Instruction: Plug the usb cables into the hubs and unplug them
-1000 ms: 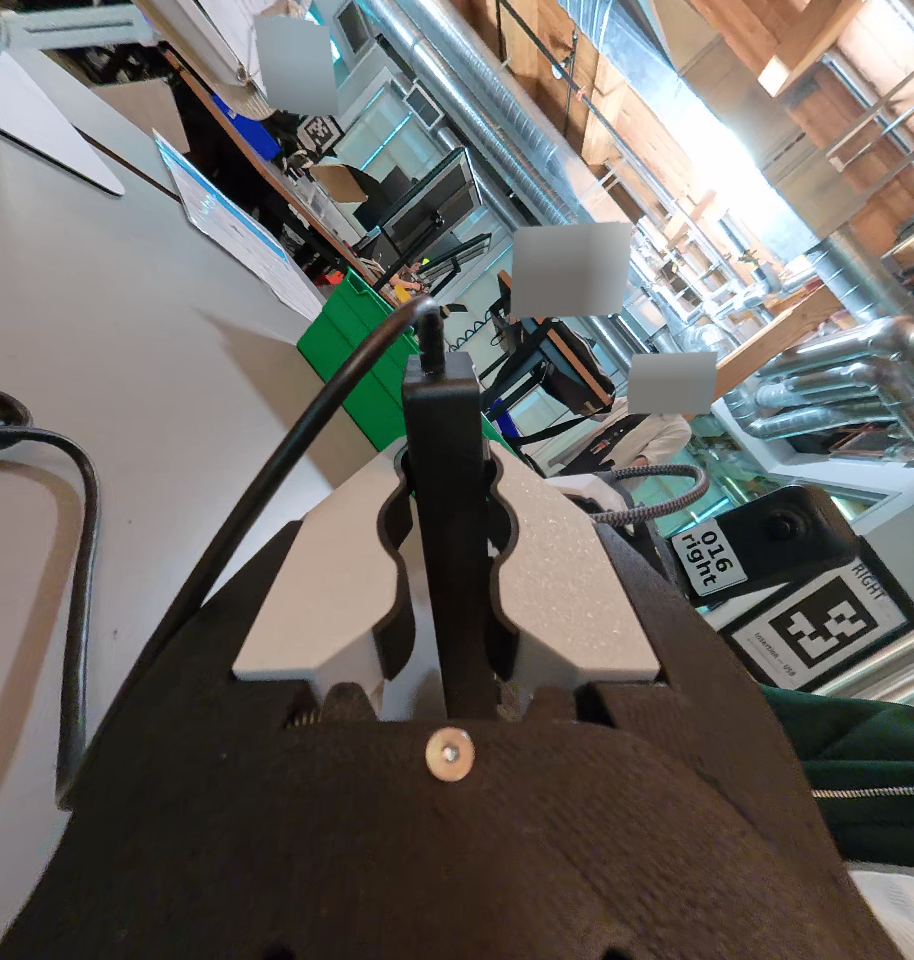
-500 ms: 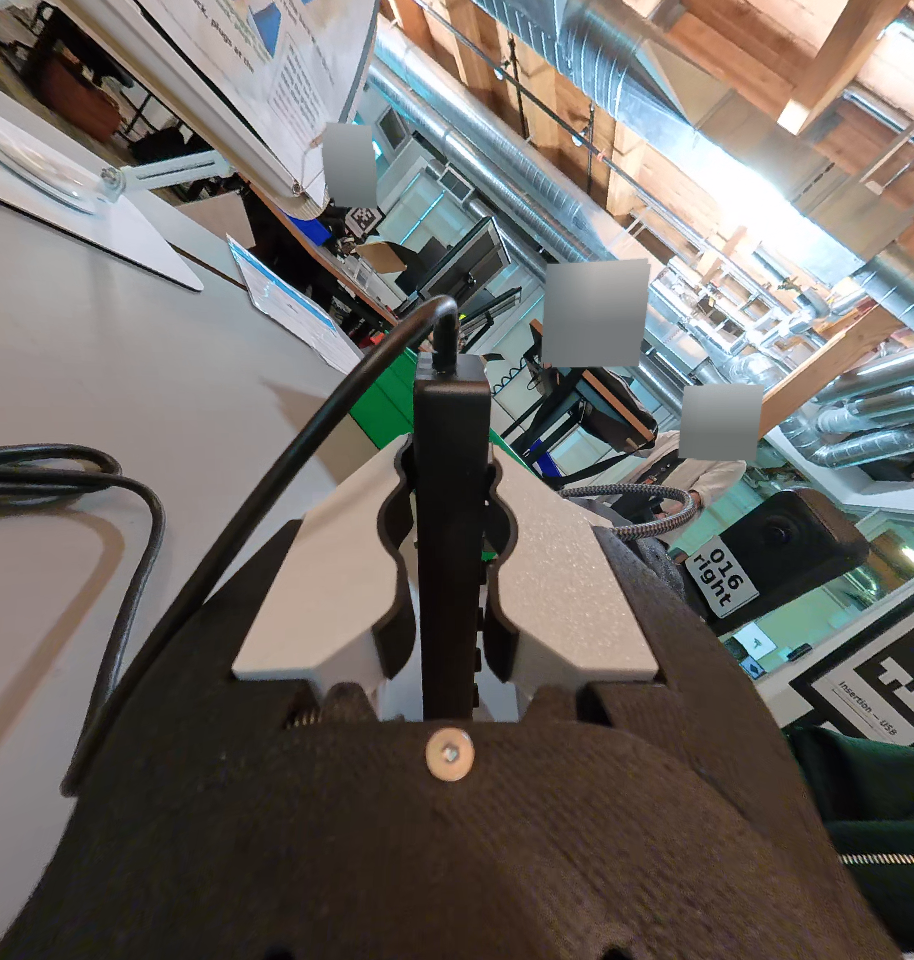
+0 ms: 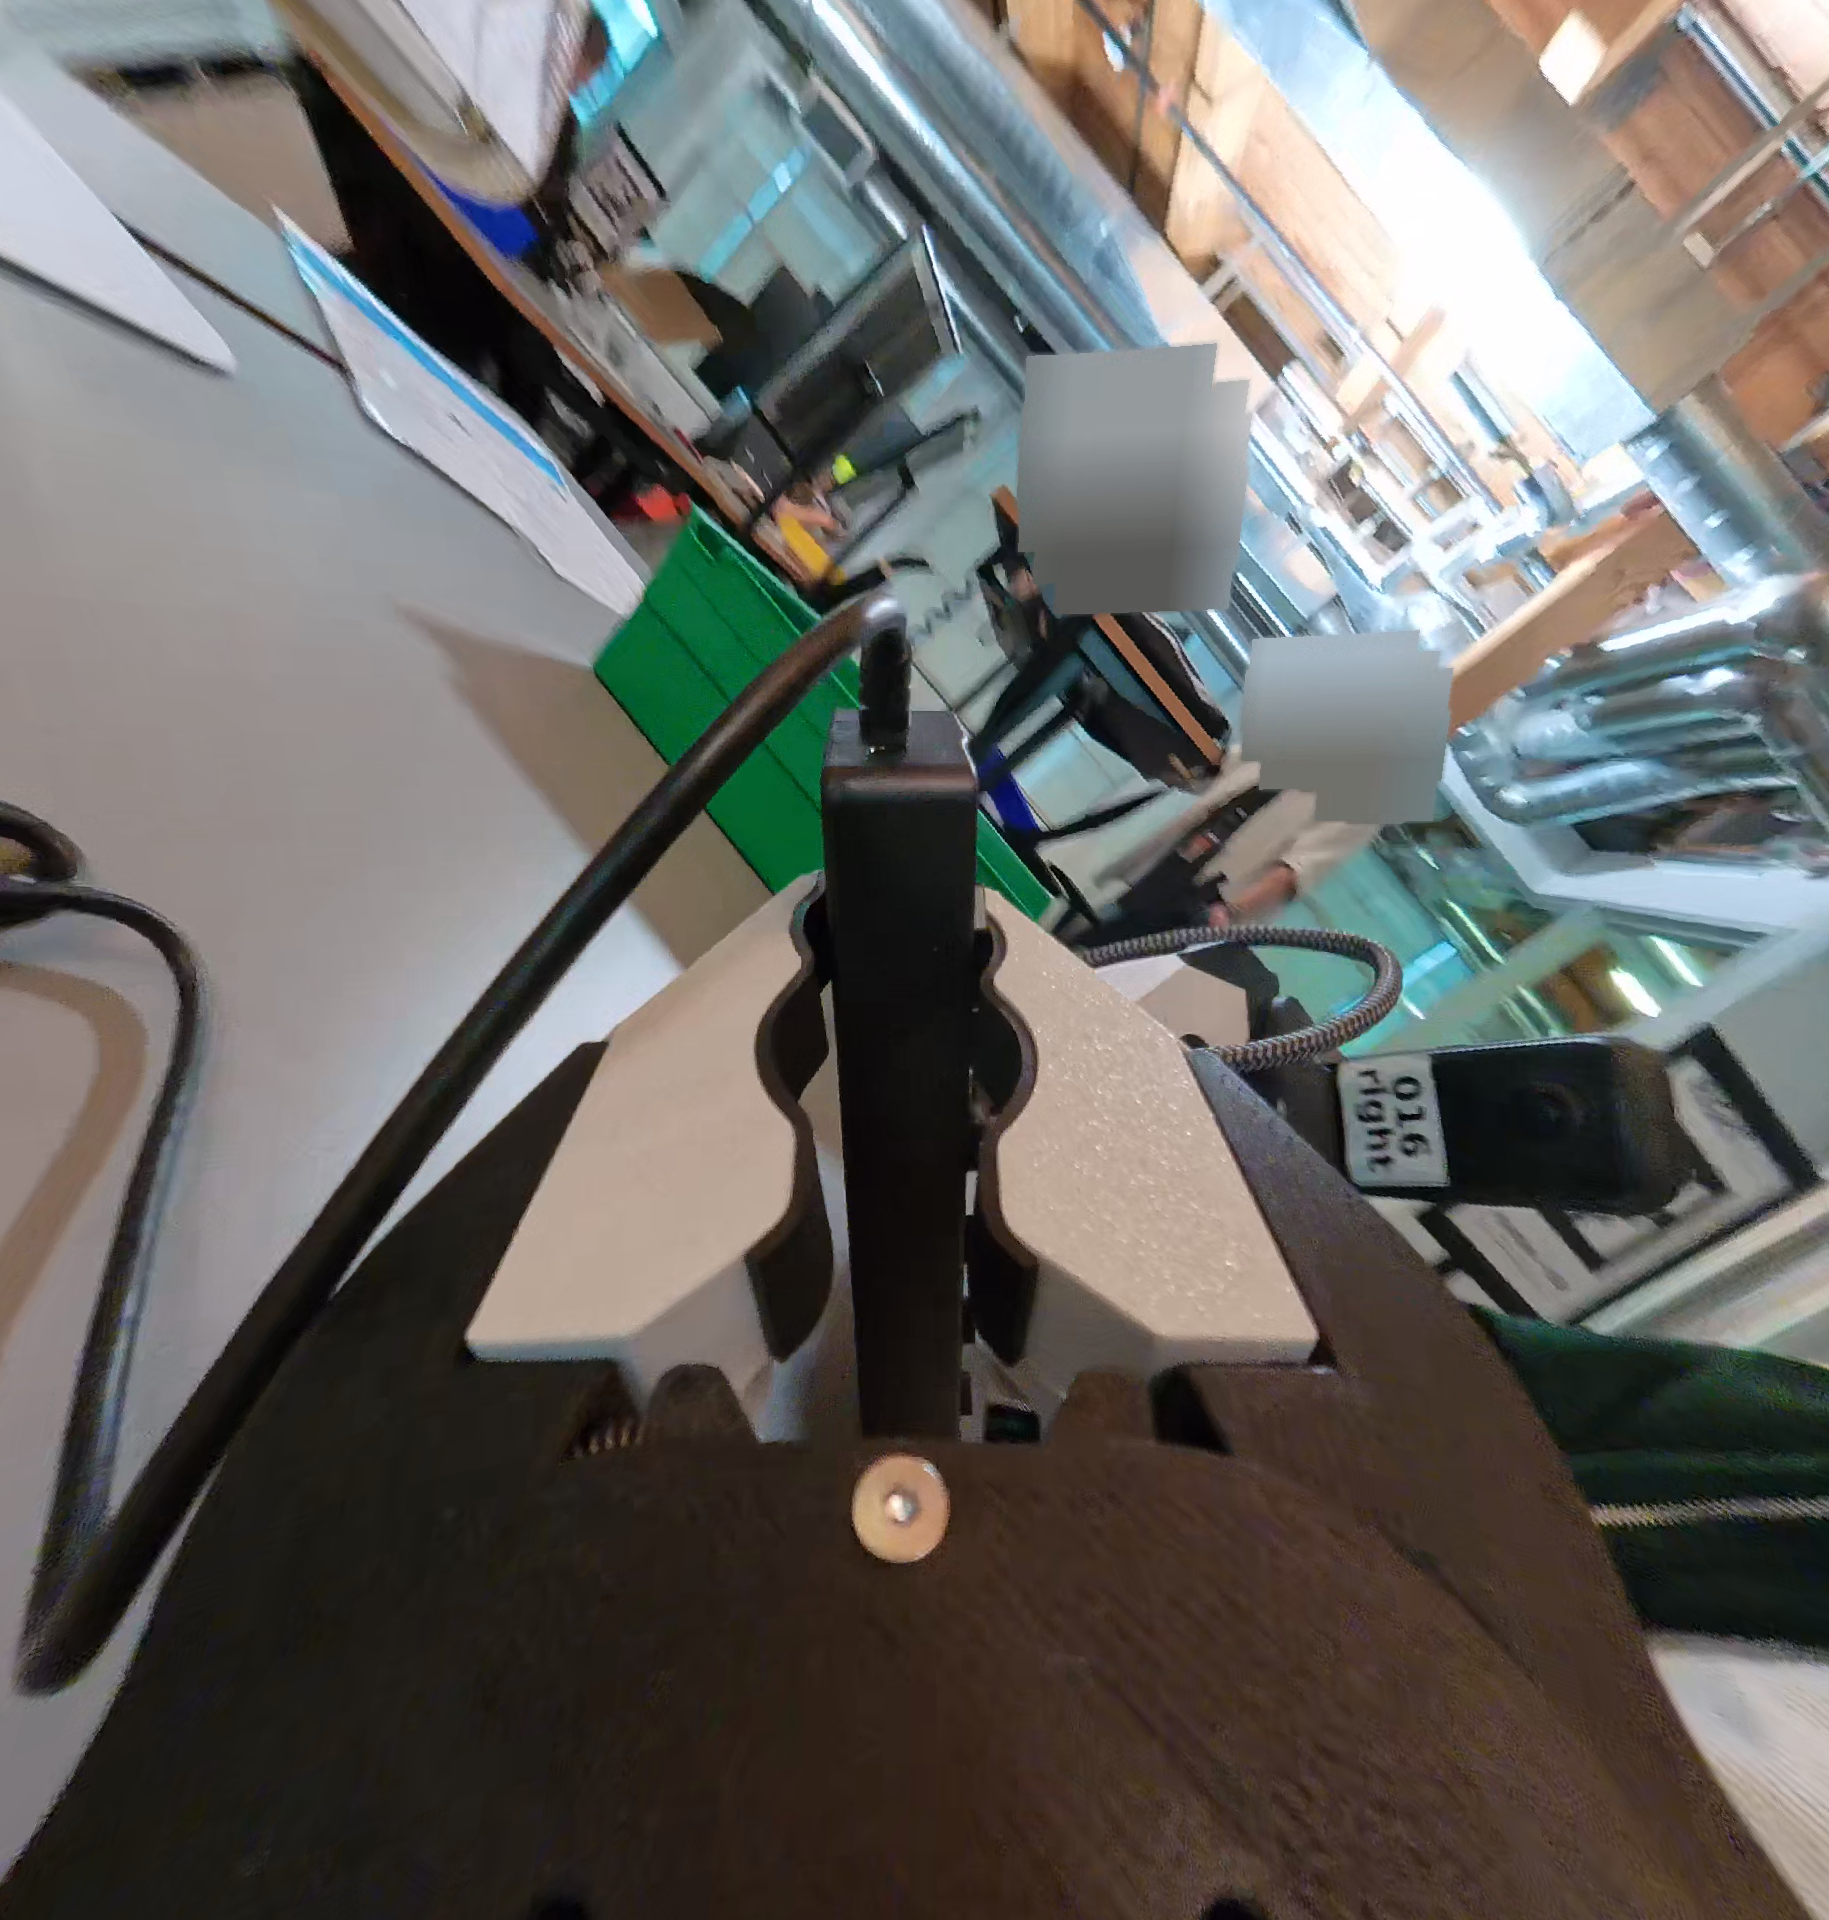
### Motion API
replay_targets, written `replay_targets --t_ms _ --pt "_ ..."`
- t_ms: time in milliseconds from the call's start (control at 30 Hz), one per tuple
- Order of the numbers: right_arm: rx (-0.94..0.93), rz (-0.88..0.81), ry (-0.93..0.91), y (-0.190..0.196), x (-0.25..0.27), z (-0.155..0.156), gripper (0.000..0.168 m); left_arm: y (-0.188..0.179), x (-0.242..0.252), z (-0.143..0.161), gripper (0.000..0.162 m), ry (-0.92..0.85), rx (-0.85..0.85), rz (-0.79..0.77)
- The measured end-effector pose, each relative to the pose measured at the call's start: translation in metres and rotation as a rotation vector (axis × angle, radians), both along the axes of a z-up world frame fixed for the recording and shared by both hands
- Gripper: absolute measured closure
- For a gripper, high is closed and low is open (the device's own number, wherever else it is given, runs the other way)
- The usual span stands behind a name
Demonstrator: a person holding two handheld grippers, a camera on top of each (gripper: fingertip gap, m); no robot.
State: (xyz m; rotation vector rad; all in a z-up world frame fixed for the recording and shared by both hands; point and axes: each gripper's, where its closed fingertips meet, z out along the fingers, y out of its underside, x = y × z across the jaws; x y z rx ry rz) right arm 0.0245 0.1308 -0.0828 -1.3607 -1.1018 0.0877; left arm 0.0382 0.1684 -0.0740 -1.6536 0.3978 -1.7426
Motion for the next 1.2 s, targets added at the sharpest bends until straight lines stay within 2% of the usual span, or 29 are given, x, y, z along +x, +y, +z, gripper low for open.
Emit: replay_targets --t_ms 100,200,433,533,767,967,1200 --pt "0.062 0.084 -0.092 -0.009 -0.002 -0.005 0.15 -0.008 0.005 -0.007 0.142 0.014 -0.067 -0.144" --pt "0.035 0.13 -0.079 -0.014 -0.003 -0.007 0.153 -0.016 0.008 -0.011 0.142 0.011 -0.132 -0.234" --pt "-0.067 0.234 -0.034 -0.026 -0.008 -0.013 0.158 -0.031 0.013 -0.021 0.141 0.057 -0.167 -0.345" --pt "-0.155 0.254 0.01 -0.027 -0.008 -0.011 0.159 -0.031 0.014 -0.02 0.141 0.054 -0.164 -0.343" --pt "-0.259 0.26 0.204 -0.025 -0.008 0.012 0.159 -0.029 0.013 -0.004 0.139 -0.02 -0.165 -0.316" --pt "-0.307 0.297 0.379 -0.028 -0.008 0.036 0.159 -0.036 0.014 0.01 0.137 -0.078 -0.143 -0.358" --pt "-0.413 0.378 0.627 -0.031 -0.003 0.059 0.159 -0.047 0.02 0.019 0.133 -0.181 -0.232 -0.414"
